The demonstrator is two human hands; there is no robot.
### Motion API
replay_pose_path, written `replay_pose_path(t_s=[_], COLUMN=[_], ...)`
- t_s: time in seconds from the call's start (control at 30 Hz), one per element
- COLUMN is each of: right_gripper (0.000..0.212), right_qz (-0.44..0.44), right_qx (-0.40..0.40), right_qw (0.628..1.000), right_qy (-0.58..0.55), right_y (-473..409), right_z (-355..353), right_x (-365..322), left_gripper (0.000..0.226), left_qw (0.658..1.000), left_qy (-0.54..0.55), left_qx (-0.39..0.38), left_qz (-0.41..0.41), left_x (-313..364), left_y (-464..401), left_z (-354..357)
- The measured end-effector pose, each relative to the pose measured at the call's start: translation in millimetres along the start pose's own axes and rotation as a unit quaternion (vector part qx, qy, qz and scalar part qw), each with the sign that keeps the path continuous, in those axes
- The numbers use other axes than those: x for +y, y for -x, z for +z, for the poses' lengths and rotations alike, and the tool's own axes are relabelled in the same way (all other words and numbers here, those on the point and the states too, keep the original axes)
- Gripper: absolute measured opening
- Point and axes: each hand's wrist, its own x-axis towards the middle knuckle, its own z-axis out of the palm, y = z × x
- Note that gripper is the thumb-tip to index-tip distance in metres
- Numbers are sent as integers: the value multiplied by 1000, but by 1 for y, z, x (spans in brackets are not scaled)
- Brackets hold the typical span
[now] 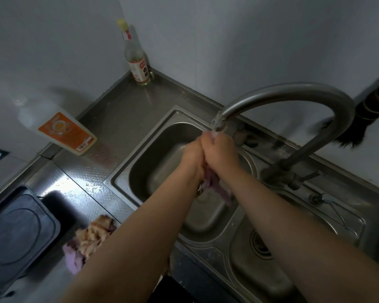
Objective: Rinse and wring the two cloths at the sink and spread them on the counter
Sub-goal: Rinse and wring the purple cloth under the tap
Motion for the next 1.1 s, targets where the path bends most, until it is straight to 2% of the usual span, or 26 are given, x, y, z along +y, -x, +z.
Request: replay_pose_path(t_s=[0.1, 0.17, 0.23, 0.3, 0.37, 0.43, 0.53, 0.6, 0.67, 0.73, 0.77, 0.87, 0.93, 1.0, 1.1], right_gripper=[31, 32, 38, 40, 40, 34, 25, 20, 27, 39, 37, 40, 49, 52, 43], right_qz=[79, 66, 15, 11, 52, 100, 190, 187, 159, 128, 116, 117, 123, 120, 108], right_qx=[25, 24, 7, -5, -12, -23, -86, -157, -233, -267, -261, -223, -226, -248, -257], right_qw=[994, 995, 999, 999, 998, 990, 957, 934, 914, 913, 920, 947, 956, 955, 954], right_qy=[-64, -76, -44, -35, -39, -98, -200, -260, -292, -280, -268, -199, -139, -107, -108], right_y=[-25, -19, -4, -2, -16, -24, -24, -22, -20, -18, -18, -21, -18, -15, -9], right_z=[-10, -6, 6, 8, -1, -13, -27, -32, -36, -35, -34, -35, -38, -42, -51], right_x=[16, 16, 11, 12, 18, 21, 17, 20, 24, 27, 27, 24, 27, 35, 43], left_gripper=[44, 38, 37, 42, 44, 44, 48, 49, 51, 49, 52, 72, 60, 50, 41], left_qw=[999, 999, 1000, 997, 989, 986, 986, 981, 976, 970, 968, 956, 954, 960, 954], left_qy=[-22, -23, -25, -50, -83, -92, -78, -84, -65, -21, -19, -132, -184, -135, -105], left_qx=[-26, -20, -16, -58, -106, -124, -140, -165, -196, -230, -240, -261, -235, -244, -280], left_qz=[-38, -20, 1, -29, -64, -55, -49, -55, -73, -80, -70, -24, 19, 27, 17], left_x=[-8, -5, 2, 5, 2, 3, 12, 13, 13, 11, 11, 12, 16, 21, 30], left_y=[6, 4, 2, 5, 9, 9, 7, 3, 2, 3, 3, -1, -3, -8, -4], left_z=[9, 9, -1, -11, -20, -30, -52, -63, -66, -68, -69, -70, -71, -75, -78])
